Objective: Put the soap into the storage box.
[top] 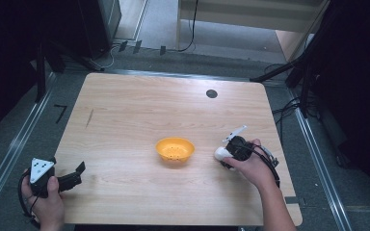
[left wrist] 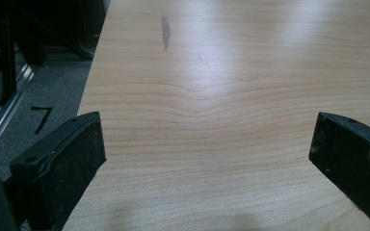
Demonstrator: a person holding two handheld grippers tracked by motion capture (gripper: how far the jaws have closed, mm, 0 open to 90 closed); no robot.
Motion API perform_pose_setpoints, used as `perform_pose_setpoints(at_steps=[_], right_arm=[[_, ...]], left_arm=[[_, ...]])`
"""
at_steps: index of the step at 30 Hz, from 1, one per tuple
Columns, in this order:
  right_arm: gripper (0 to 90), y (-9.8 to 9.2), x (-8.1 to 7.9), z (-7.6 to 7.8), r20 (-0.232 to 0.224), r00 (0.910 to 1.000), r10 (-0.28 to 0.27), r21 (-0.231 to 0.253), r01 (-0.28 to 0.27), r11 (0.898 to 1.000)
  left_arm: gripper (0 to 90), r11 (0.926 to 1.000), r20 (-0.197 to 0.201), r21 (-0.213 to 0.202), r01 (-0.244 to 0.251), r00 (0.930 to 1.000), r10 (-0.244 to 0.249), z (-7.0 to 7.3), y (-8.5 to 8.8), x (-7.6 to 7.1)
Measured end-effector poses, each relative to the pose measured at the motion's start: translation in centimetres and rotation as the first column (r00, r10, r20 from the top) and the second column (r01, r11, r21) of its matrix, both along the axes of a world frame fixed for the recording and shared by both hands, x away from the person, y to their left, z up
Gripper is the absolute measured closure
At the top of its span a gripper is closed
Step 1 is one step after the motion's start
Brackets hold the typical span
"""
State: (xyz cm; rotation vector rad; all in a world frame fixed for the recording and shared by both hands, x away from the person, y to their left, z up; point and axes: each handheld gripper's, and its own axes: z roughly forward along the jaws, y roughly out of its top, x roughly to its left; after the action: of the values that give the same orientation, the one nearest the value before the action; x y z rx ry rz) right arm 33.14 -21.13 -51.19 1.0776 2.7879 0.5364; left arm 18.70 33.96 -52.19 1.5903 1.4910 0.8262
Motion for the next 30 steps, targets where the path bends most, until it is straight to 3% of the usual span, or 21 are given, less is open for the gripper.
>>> perform_pose_setpoints(at_steps=[13, 18, 30], right_arm=[[49.4, -0.5, -0.5, -0.1, 0.025, 0.9997, 0.008, 0.032, -0.009, 0.999], [49.8, -0.9, -0.8, -0.3, 0.051, 0.9987, 0.003, 0.067, -0.007, 0.998], [50.0, -1.0, -0.8, -0.2, 0.047, 0.9985, 0.029, 0.042, -0.031, 0.999]], left_arm=[[0.0, 1.0, 0.002, 0.003, 0.002, 1.0, -0.002, 0.0, -0.1, 0.0], [0.0, 1.0, -0.001, 0.007, 0.001, 1.0, -0.001, 0.0, -0.1, 0.0], [0.0, 1.0, -0.005, 0.007, 0.001, 1.0, -0.001, 0.0, -0.1, 0.0]])
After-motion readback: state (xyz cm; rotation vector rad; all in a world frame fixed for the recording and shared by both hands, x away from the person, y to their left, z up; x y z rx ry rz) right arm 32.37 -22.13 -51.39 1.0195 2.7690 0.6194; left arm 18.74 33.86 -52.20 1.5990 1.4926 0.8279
